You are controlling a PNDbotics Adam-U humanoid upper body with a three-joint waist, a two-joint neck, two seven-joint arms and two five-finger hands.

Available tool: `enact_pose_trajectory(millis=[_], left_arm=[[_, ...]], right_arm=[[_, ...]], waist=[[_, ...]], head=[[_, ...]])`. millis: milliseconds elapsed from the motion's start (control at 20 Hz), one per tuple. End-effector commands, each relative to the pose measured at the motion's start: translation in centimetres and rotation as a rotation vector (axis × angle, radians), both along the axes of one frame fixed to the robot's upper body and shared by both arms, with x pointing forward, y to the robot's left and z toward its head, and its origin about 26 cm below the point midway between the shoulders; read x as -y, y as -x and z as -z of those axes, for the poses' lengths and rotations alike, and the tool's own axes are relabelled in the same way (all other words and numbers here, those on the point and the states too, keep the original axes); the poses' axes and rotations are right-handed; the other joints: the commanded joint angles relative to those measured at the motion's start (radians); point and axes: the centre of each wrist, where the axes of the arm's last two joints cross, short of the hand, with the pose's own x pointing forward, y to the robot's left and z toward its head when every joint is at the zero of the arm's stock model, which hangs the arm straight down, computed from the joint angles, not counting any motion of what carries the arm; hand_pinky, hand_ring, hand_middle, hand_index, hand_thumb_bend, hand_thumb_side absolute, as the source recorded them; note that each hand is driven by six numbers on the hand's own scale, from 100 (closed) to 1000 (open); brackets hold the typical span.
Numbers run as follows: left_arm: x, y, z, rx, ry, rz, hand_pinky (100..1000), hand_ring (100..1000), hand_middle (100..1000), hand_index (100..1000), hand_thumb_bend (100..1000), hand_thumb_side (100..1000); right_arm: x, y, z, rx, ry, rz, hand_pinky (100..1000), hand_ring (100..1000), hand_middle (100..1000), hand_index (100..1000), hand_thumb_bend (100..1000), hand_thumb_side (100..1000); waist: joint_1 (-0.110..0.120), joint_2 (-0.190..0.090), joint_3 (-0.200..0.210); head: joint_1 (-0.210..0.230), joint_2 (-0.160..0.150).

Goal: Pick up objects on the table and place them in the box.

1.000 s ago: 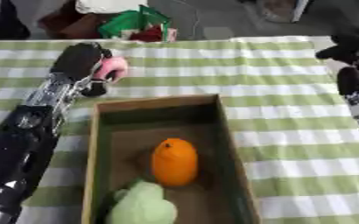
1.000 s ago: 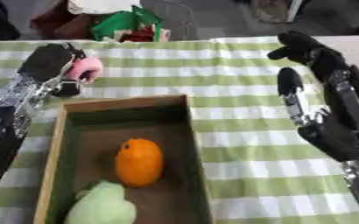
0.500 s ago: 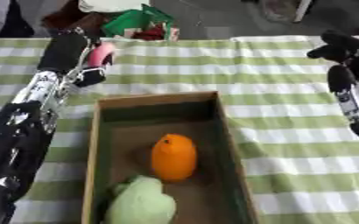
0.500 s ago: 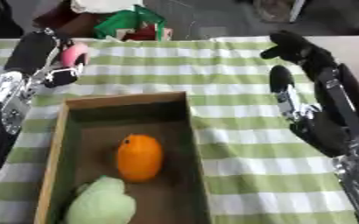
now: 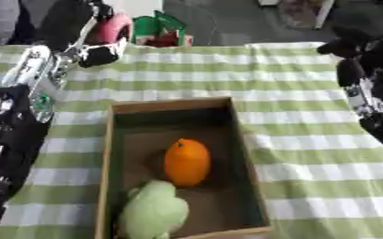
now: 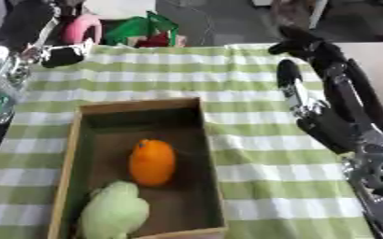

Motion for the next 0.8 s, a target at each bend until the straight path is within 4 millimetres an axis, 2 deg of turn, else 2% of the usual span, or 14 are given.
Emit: enact_pose_trajectory(millis=[50,100,200,400,600,800], left_arm=[[1.0,1.6,-1.8,0.062,-0.04,0.107,100,249,239,381,100,290],[1.2,2.0,-2.0,0.066,-0.045,0.131,100,245,240,383,100,272],[3.1,2.9,-2.0,0.065,-0.073,0.215,100,246,241,383,100,264],[5.6,4.9,-0.7,0.038,-0.176,0.371,100,246,253,398,100,269],[6.4,6.6,1.6,-0.022,-0.277,0.478,100,254,252,382,100,298],[6.8,7.1,3.3,-0.112,-0.33,0.523,100,264,266,377,100,311]], right_arm=[[0.3,0.4,-0.8,0.025,-0.002,0.005,889,988,709,916,100,827],[0.3,0.4,-0.8,0.025,-0.001,0.003,889,987,710,915,100,823],[0.3,0.4,-0.8,0.018,0.002,-0.001,889,987,710,915,100,824],[0.4,0.4,-0.7,0.013,-0.002,0.0,888,987,710,915,100,822],[0.5,0.4,-0.6,0.012,-0.004,0.005,888,987,710,915,100,822],[0.5,0.4,-0.7,0.014,-0.004,0.002,888,987,710,915,100,822]], waist=[[0.0,-0.026,0.003],[0.002,-0.03,0.005],[0.004,-0.041,0.015],[0.003,-0.051,0.032],[0.0,-0.053,0.043],[0.0,-0.052,0.043]], head=[[-0.012,0.014],[-0.009,0.017],[-0.009,0.027],[-0.018,0.032],[-0.028,0.032],[-0.031,0.03]])
